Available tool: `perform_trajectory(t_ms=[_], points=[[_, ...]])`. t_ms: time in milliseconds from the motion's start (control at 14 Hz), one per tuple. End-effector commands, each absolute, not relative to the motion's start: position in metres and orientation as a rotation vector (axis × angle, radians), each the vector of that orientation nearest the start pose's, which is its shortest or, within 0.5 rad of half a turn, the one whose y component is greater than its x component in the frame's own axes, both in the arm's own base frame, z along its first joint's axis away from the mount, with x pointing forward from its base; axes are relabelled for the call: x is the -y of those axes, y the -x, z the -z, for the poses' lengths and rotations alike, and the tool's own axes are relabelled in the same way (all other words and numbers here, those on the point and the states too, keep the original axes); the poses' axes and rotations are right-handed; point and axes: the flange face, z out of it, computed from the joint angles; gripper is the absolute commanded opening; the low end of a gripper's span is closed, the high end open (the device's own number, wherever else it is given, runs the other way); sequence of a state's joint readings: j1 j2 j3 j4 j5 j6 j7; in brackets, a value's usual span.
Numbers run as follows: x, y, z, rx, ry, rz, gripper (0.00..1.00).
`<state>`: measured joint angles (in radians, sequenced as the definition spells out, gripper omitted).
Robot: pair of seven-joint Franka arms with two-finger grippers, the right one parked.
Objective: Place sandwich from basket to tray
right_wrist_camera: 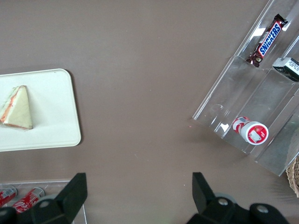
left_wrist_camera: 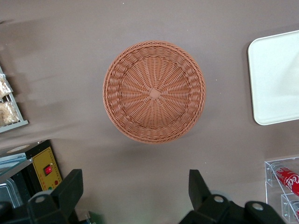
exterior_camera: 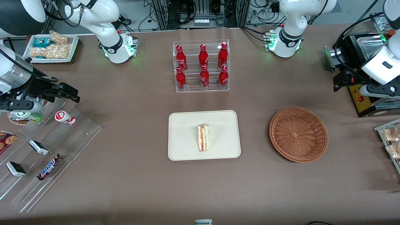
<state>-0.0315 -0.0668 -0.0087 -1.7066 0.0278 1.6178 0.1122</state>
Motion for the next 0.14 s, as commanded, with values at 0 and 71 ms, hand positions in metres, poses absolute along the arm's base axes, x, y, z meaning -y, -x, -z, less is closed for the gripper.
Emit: perform_trajectory(t_ms=[0, 71], points=[[0.0226, -0.5394, -0.6008, -0.274, 3.114, -0.039, 1.0], [0.0251, -0.5395, -0.5985, -0.284, 3.113, -0.047, 1.0]])
